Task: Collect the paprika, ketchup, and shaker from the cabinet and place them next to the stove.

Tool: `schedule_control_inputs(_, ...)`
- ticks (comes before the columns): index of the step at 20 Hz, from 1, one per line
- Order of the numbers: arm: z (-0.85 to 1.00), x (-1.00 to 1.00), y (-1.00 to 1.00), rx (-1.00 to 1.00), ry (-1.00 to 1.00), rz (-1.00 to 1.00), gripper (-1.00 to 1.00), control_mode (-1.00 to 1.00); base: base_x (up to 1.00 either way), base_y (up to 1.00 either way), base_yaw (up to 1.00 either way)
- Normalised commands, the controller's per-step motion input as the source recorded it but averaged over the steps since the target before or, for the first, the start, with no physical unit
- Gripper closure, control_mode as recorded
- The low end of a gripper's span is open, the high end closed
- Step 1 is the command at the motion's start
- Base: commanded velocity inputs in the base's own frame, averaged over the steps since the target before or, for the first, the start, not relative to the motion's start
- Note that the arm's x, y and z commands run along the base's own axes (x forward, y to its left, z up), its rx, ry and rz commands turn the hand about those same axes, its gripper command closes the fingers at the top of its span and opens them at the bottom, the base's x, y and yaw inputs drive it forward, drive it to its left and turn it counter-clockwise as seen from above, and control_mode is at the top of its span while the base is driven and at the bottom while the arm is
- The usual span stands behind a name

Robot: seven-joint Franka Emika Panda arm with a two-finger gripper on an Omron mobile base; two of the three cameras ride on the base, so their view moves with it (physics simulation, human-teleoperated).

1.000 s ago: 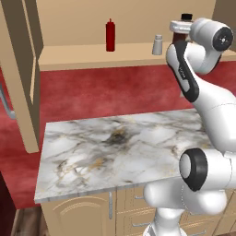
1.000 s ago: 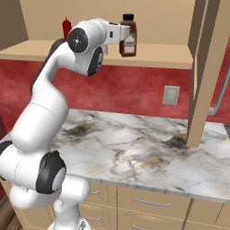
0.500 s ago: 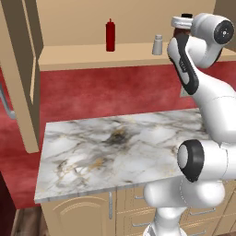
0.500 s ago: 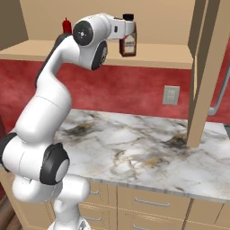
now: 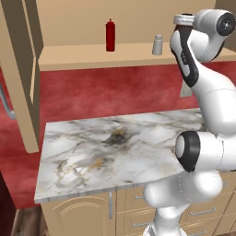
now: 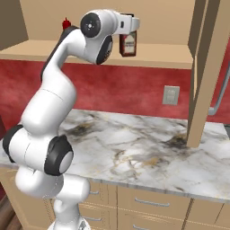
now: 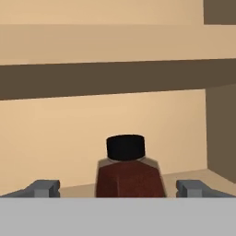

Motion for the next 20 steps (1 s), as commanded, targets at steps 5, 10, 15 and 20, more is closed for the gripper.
schedule_control_inputs(5,0.0,0.29,-0.02,0.0,0.1,0.0,-1.0,-1.0,0.0,0.0,0.0)
schedule_control_inputs(10,0.01,0.22,0.0,0.0,0.08,0.0,-1.0,-1.0,0.0,0.0,0.0)
schedule_control_inputs(15,0.12,0.03,-0.04,0.0,0.0,0.0,-1.0,-1.0,0.0,0.0,0.0)
schedule_control_inputs(20,0.13,0.0,-0.06,0.0,0.0,0.0,-1.0,-1.0,0.0,0.0,0.0)
